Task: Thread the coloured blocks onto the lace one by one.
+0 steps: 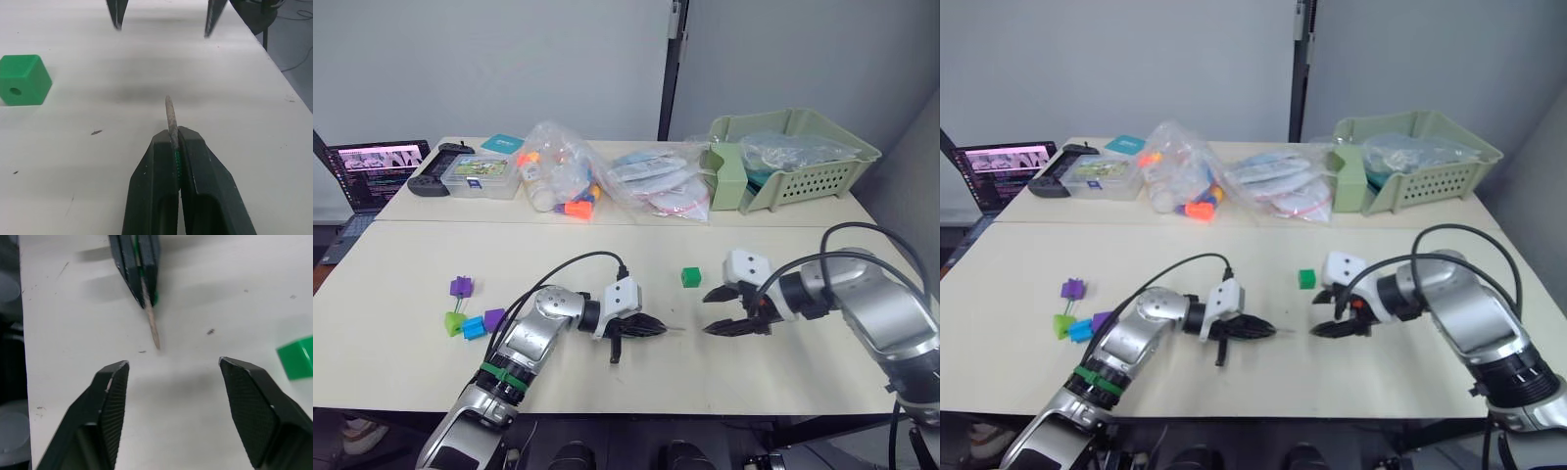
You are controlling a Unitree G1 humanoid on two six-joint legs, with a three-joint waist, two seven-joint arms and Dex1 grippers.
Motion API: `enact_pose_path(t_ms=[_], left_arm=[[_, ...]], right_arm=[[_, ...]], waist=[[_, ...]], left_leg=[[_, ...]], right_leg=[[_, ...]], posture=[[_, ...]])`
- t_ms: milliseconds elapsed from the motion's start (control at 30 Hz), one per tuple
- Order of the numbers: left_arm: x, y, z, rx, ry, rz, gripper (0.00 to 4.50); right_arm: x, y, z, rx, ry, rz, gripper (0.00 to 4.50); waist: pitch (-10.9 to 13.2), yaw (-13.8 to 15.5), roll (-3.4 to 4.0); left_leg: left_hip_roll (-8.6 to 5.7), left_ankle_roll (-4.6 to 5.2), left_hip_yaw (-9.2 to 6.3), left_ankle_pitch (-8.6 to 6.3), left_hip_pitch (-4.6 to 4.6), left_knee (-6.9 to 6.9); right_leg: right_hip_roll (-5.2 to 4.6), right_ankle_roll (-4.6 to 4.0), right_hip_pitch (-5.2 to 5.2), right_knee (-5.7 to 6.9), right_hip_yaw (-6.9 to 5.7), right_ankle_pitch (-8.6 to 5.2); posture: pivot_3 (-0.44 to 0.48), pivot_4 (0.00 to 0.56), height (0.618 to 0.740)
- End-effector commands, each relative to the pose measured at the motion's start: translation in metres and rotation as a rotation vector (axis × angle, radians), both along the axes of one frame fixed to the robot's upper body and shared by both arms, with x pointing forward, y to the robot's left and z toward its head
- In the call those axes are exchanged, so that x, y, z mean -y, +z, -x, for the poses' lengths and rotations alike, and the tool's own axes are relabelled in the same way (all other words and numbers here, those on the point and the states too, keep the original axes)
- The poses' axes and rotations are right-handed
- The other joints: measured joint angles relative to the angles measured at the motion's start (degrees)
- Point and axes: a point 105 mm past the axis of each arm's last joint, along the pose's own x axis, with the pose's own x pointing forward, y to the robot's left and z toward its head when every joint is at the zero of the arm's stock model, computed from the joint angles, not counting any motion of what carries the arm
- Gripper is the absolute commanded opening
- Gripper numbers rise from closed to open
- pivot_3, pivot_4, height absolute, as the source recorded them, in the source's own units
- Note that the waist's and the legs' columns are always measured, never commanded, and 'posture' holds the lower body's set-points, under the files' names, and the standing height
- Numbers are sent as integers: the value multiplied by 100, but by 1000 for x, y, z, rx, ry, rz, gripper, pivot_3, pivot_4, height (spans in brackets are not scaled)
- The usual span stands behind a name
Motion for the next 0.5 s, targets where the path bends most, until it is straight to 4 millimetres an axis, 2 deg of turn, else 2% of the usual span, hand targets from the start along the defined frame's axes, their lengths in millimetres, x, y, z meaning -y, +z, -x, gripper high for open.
enact_pose_path(t_ms=[33, 100, 300, 400, 500], left_arm=[[-3, 12, -3, 52, 2, 22, 0], [-5, 12, -4, 52, 9, 20, 0], [-8, 12, -4, 53, 19, 18, 0], [-9, 12, -4, 52, 27, 17, 0], [-10, 12, -1, 42, 28, 19, 0]], right_arm=[[14, 5, -6, 70, -95, -73, 2992], [19, 3, -17, 110, -190, -157, 2992], [29, -14, -41, 217, -375, -210, 2992], [12, -21, -49, 212, -446, -338, 2992], [3, -28, -57, 276, -505, -366, 2992]], waist=[[0, 5, 0], [0, 5, -1], [-1, 1, 1], [-1, -22, 1], [-2, -17, 3]], left_leg=[[2, 0, -2, 0, 0, 0], [1, 0, -2, 0, 0, 0], [1, -1, 1, 1, 1, 0], [4, -1, 1, 1, 1, -2], [8, -1, -2, 1, 2, -5]], right_leg=[[2, 0, 2, 0, 0, 0], [3, 0, 3, -1, 1, 0], [5, 0, 2, 1, 9, 0], [9, 0, 1, 2, 10, 0], [15, -2, 0, 5, 10, 1]], posture=[[0, 150, 737], [0, 150, 737], [0, 150, 737], [0, 150, 737], [0, 150, 737]])
